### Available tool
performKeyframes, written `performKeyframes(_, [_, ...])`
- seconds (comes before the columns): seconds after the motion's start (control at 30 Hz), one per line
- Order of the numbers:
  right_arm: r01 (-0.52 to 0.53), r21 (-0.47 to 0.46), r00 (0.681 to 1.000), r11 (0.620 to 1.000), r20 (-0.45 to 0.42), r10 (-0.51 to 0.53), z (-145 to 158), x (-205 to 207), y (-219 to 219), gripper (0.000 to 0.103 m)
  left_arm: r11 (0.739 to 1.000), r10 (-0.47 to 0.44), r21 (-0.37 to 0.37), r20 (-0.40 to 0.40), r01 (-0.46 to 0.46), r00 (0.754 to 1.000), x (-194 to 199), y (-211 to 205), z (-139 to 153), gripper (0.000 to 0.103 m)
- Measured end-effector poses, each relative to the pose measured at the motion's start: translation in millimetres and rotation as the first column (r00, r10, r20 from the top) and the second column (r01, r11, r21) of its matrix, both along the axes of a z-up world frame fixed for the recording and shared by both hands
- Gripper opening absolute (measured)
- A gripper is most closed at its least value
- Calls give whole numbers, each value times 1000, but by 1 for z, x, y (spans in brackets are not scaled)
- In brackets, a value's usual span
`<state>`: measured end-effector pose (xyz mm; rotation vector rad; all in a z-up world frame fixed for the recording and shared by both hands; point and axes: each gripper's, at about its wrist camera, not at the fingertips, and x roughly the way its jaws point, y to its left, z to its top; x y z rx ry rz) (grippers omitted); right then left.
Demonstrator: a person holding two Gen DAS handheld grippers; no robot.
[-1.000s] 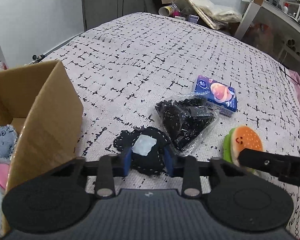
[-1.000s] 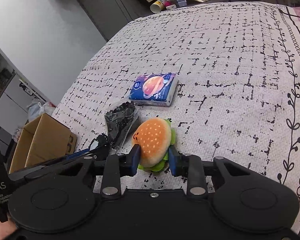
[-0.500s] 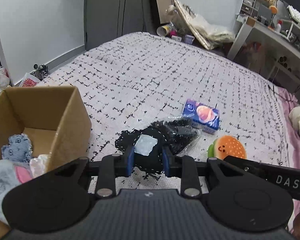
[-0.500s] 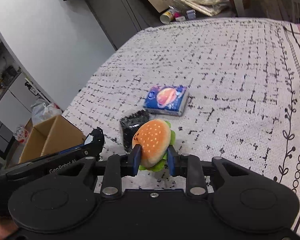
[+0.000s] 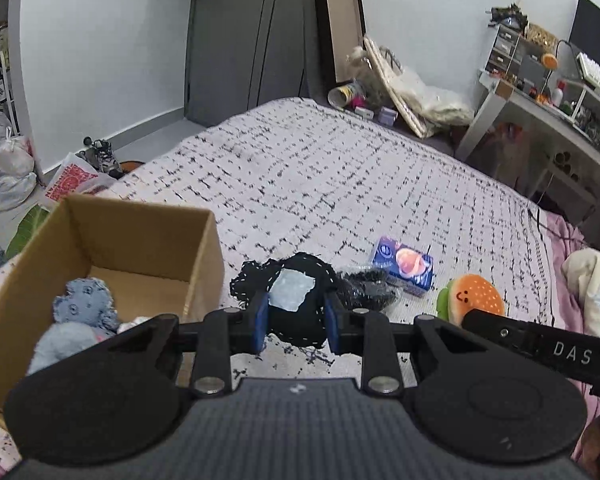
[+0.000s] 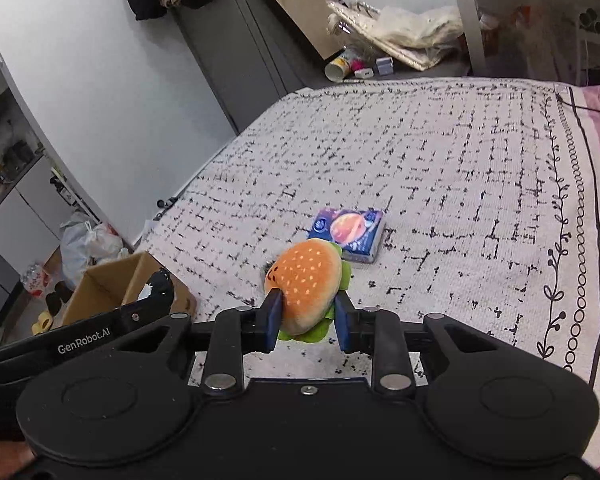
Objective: Organize soft objects
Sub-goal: 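Carry the black mesh bag and burger plush over the box with both grippers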
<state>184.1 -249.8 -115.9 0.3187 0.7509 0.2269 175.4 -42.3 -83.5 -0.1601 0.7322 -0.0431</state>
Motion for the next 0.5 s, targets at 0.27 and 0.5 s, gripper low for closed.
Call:
performKeyframes(0.27, [12, -22, 1000, 1000, 28, -11, 15, -15, 20, 27, 999, 14, -34, 11, -14, 1000, -5, 18, 13, 28])
performKeyframes(0.5, [16, -42, 998, 999, 55, -13, 27, -24, 38, 27, 997, 34, -72, 5, -34, 999, -7, 40, 22, 28])
